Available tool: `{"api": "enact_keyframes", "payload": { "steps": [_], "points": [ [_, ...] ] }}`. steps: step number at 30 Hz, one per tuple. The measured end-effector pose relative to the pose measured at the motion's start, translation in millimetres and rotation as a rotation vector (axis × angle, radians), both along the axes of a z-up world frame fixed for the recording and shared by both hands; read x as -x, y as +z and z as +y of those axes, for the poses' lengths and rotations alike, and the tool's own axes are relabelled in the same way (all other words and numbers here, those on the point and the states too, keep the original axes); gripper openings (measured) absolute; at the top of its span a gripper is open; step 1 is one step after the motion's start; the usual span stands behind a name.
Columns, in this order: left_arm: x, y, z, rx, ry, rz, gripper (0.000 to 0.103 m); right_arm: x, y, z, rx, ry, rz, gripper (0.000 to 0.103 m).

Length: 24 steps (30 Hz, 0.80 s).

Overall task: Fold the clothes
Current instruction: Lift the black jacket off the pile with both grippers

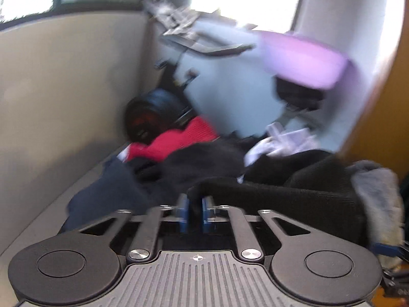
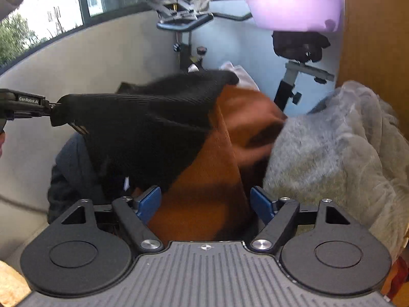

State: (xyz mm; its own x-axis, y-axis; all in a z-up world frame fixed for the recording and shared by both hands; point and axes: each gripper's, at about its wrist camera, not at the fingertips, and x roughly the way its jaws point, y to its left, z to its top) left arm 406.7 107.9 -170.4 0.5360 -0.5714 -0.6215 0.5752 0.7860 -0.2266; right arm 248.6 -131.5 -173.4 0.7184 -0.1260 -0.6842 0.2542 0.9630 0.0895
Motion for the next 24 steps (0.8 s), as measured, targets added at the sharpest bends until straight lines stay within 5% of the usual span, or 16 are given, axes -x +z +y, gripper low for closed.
{"api": "enact_keyframes", "payload": {
  "steps": [1,5,11,17,18,20,21,24],
  "points": [
    [0.0,-1.5,-3.0,0.001,-0.013,0.01,0.071,-0.3,-3.1,-0.2,0.002,0.001,0.024,0.078],
    [0.0,-7.7,-15.2,0.003,-0.067,0.049,0.101,6.1,-11.5,-6.6,-0.02,-0.027,0.068,0.078],
    [-0.9,-20.3,-45.4,0.014,-0.162,0.144,0.102,11.9,-13.3,-27.2,-0.103,-0.097,0.05,0.078],
    [-2.2,-40.3,-104.9,0.029,-0.269,0.299,0.102,16.0,-8.7,-25.9,-0.076,-0.101,0.048,0.078],
    [-2.1,-43.2,-110.1,0.013,-0.258,0.28,0.098,17.8,-8.4,-25.7,-0.074,-0.105,0.048,0.078],
    [-4.8,-46.9,-116.5,-0.024,-0.236,0.243,0.044,21.5,-8.0,-25.3,-0.071,-0.114,0.047,0.078],
    [-9.5,-47.5,-115.6,-0.028,-0.229,0.256,0.026,23.3,-7.8,-25.1,-0.069,-0.119,0.046,0.078],
    [-16.9,-30.8,-98.3,0.049,-0.211,0.25,0.017,28.7,-7.2,-24.5,-0.064,-0.132,0.045,0.078]
  ]
}}
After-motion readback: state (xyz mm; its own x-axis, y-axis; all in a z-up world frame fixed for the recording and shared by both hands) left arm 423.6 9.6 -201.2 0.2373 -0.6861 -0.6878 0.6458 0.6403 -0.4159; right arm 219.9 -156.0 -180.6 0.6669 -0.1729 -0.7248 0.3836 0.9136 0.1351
